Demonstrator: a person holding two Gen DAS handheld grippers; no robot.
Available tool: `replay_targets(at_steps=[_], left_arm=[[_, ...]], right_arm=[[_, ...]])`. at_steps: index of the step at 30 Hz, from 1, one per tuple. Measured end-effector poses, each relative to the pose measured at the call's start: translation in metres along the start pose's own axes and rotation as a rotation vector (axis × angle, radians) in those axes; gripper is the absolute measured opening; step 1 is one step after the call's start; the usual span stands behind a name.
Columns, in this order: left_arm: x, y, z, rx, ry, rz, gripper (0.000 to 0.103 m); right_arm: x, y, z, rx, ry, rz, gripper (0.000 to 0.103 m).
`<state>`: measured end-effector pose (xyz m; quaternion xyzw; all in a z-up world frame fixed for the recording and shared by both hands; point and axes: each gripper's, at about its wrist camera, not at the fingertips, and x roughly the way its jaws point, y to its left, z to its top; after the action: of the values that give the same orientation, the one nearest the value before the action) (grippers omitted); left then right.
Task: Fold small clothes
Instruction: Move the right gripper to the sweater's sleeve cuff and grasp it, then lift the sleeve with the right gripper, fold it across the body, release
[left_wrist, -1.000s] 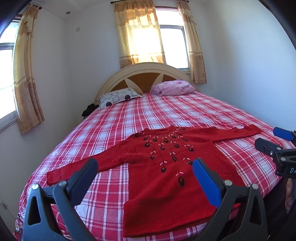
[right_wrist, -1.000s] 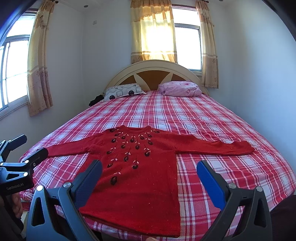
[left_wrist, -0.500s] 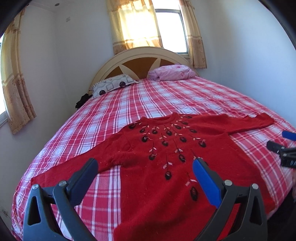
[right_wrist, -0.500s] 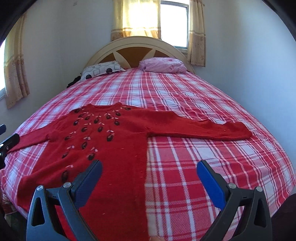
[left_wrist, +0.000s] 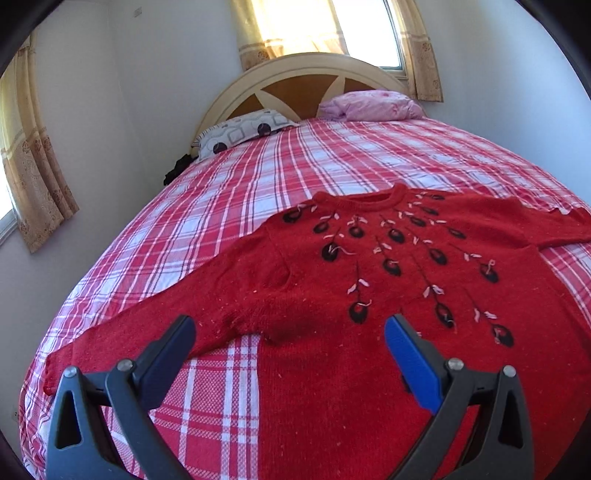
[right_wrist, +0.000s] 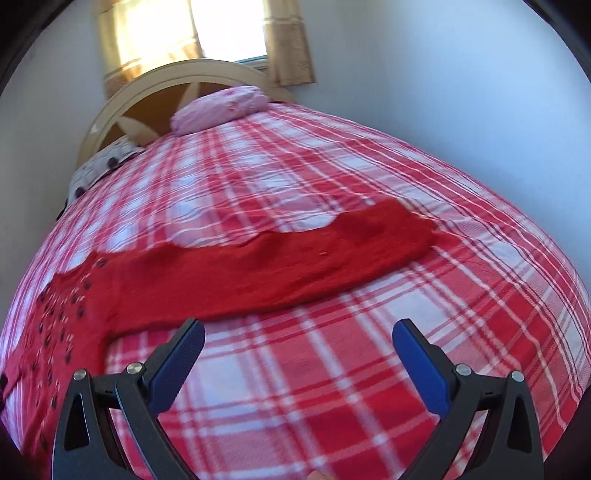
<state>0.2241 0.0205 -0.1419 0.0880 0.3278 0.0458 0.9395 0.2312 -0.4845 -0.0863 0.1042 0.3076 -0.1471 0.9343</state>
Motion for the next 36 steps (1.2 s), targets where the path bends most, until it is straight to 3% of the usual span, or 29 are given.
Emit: replay_targets(at_steps=[4,7,11,15,17,22,27,30,36], left_arm=[[0.02,0.007,-0.002,-0.019,0.034,0.008,0.103],[0.031,0.011,-0.006,-0.037,0.06,0.009,0.103],[0.038,0.007,-0.011,-0.027,0.085,0.007,0.103],[0.04,0.003,-0.013,-0.025,0.096,0.005,0.103],[0.043,0.002,-0.014,-0.027,0.101,0.004,0.103],[0.047,0.001,-0.014,-0.031,0.12,-0.001,0.103],[0.049,0.0,-0.015,-0.033,0.133,-0.028,0.103],[0.049,-0.004,-0.016,-0.016,0.133,-0.042,0.103],[0.048,-0.003,-0.017,-0.024,0.132,-0.065,0.103]], right_arm=[[0.021,-0.042,0.019,0.103,0.012,0.008,0.1],[0.036,-0.077,0.032,0.2,0.017,0.044,0.086],[0.051,-0.119,0.049,0.321,0.009,0.032,0.081],[0.07,-0.139,0.06,0.35,0.03,0.031,0.073],[0.08,-0.142,0.062,0.361,0.048,0.055,0.063],[0.098,-0.137,0.064,0.354,0.073,0.084,0.056],[0.111,-0.126,0.062,0.287,0.092,0.056,0.04],[0.112,-0.125,0.065,0.297,0.109,0.087,0.018],[0.09,-0.098,0.073,0.27,0.06,0.165,0.016]])
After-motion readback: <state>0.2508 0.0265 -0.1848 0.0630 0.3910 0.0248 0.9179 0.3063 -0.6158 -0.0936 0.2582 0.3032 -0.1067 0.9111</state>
